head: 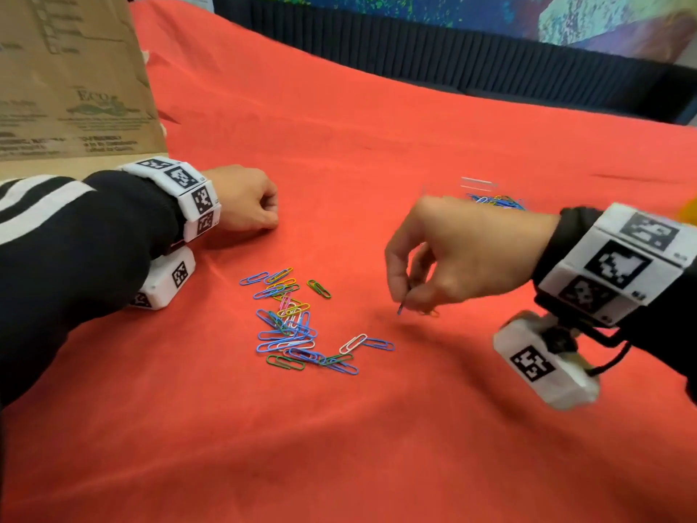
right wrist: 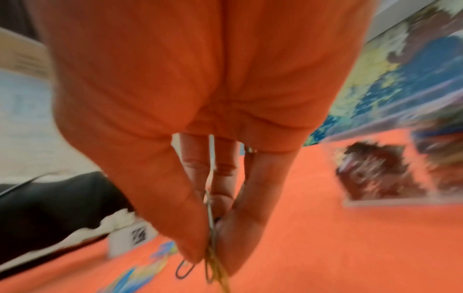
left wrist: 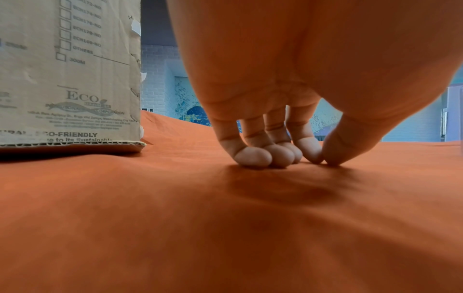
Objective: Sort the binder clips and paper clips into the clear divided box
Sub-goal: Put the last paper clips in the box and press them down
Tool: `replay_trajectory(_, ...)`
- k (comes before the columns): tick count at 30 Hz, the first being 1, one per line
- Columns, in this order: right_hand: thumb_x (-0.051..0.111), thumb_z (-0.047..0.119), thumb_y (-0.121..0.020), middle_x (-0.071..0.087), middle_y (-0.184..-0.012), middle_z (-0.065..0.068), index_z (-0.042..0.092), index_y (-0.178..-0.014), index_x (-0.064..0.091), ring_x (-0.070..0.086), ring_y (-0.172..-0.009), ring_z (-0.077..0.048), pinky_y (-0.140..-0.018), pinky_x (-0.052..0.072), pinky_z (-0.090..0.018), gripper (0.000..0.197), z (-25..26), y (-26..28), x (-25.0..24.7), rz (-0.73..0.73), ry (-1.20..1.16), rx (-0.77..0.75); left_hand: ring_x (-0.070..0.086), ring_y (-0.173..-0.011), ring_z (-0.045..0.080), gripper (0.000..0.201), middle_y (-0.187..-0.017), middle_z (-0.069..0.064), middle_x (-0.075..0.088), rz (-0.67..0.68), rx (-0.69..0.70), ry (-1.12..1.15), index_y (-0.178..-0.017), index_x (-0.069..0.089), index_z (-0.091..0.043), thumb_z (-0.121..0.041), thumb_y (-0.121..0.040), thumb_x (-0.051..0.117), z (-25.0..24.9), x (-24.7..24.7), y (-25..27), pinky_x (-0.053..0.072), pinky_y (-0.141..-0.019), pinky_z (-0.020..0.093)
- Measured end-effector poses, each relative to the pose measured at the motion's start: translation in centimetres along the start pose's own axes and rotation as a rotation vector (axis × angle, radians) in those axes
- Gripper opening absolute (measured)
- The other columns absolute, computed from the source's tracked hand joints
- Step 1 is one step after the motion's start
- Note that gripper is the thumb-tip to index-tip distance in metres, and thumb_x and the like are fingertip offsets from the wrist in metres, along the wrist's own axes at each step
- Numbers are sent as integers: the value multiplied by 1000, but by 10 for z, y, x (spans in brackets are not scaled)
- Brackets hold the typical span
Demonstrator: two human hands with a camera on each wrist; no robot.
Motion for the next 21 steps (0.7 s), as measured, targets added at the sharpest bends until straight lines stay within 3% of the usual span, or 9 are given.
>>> replay_trajectory(4, 79, 13, -70, 69, -61, 13, 26, -71, 74, 64, -59, -3, -61, 50, -23, 14, -63, 13, -54, -290, 12, 187, 56, -67, 18, 16, -69, -6, 64, 8, 10, -4, -70, 60, -20, -30, -82, 62, 3, 1, -2, 37, -67, 25)
replay_trajectory(7, 80, 13, -68, 68, -59, 16, 28, -69, 73, 72, -72, -11, -74, 54, -26, 16, -106, 18, -81, -426, 115, 331, 56, -67, 19, 17, -68, -7, 63, 5, 10, -4, -69, 60, -19, -30, -83, 62, 3, 2, -3, 37, -67, 25)
replay_trajectory(10, 81, 13, -67, 66, -60, 11, 32, -64, 68, 71, -79, -21, -83, 56, -36, 24, -122, 16, -82, -464, 229, 382, 55, -66, 19, 18, -67, -8, 62, -4, 5, -7, -69, 59, -20, -31, -83, 62, 2, 1, -3, 37, -67, 25)
replay_trajectory(15, 75, 7, -68, 68, -73, 10, 31, -66, 66, 70, -78, -23, -80, 56, -36, 26, -134, 10, -67, -425, 286, 350, 55, -64, 14, 18, -68, -9, 63, 13, -1, -2, -70, 60, -20, -32, -83, 62, 2, 0, -2, 38, -67, 25)
replay_trajectory(18, 73, 6, -71, 65, -60, 18, 30, -69, 70, 68, -76, -21, -80, 56, -36, 24, -139, 11, -64, -408, 304, 363, 56, -66, 16, 16, -69, -9, 63, 18, -3, -4, -73, 61, -20, -31, -84, 62, 1, -1, -2, 38, -68, 26)
replay_trajectory(21, 73, 7, -74, 52, -59, 49, 30, -78, 75, 63, -72, -17, -79, 52, -31, 23, -140, 14, -65, -393, 303, 356, 57, -68, 17, 15, -71, -8, 64, 26, -6, 2, -74, 62, -21, -32, -84, 63, 2, -1, -1, 40, -69, 27)
Point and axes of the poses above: each hand's wrist, its own y-axis away from the middle knuckle, its own x-axis out of the palm, z = x × y, the point moved 2 cm from there along -y, towards the middle knuckle
